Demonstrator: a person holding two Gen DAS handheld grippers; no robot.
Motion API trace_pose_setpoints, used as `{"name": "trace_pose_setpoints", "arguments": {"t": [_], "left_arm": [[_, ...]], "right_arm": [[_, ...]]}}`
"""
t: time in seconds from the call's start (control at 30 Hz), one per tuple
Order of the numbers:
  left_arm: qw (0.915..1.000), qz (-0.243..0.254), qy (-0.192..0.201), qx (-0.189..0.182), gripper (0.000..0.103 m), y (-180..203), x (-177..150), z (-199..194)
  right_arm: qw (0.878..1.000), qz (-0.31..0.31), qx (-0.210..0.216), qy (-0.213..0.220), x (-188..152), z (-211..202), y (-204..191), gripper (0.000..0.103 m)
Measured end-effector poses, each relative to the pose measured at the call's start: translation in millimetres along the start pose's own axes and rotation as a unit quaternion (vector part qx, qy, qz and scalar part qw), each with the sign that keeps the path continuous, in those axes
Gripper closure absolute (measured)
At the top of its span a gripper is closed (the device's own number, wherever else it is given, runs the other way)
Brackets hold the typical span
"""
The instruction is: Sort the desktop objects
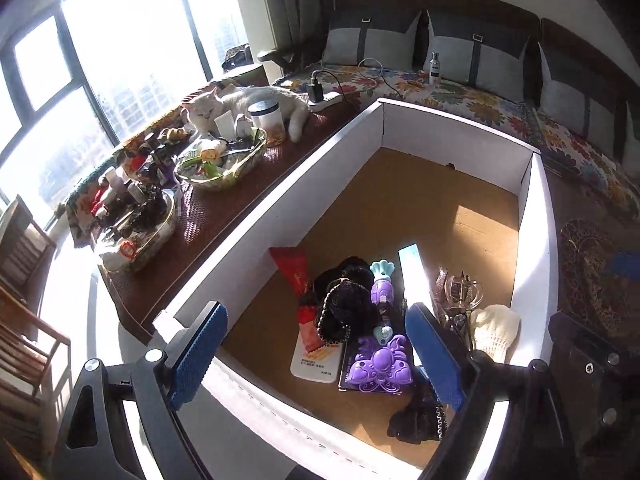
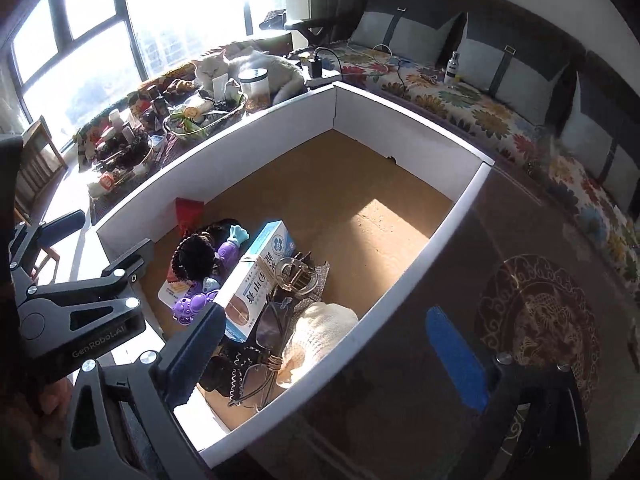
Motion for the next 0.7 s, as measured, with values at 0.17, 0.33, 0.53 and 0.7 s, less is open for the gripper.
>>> {"name": "trace_pose_setpoints", "arguments": {"t": [0.17, 0.33, 0.53, 0.7], "left_arm": [[0.9993, -0.027, -0.001, -0.028, 0.012, -10, -7, -2], [0.9990, -0.020, 0.028, -0.030, 0.012, -12, -8, -14], [0.9985, -0.032, 0.024, -0.036, 0.012, -21, -8, -11], [0.9985, -0.036, 0.023, -0.034, 0.012, -25, -10, -8]], "right_arm": [[1.000, -0.017, -0.008, 0.014, 4, -9, -13, 0.002], [0.999, -0.042, -0.001, 0.001, 4, -10, -29, 0.002], [0.998, -0.059, 0.003, 0.004, 5, -14, -44, 0.002], [0.997, -0.071, -0.003, 0.006, 4, -14, -48, 0.002]]}}
Point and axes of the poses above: each gripper's, at about its wrist camera, not at the fingertips, and z roughly the way its jaws point, y to its right, x to its top, the point moved 5 cm from there along z, roughly the way its jaws point, and after that the axes turned 3 degrees about x, right-handed, at the moved point
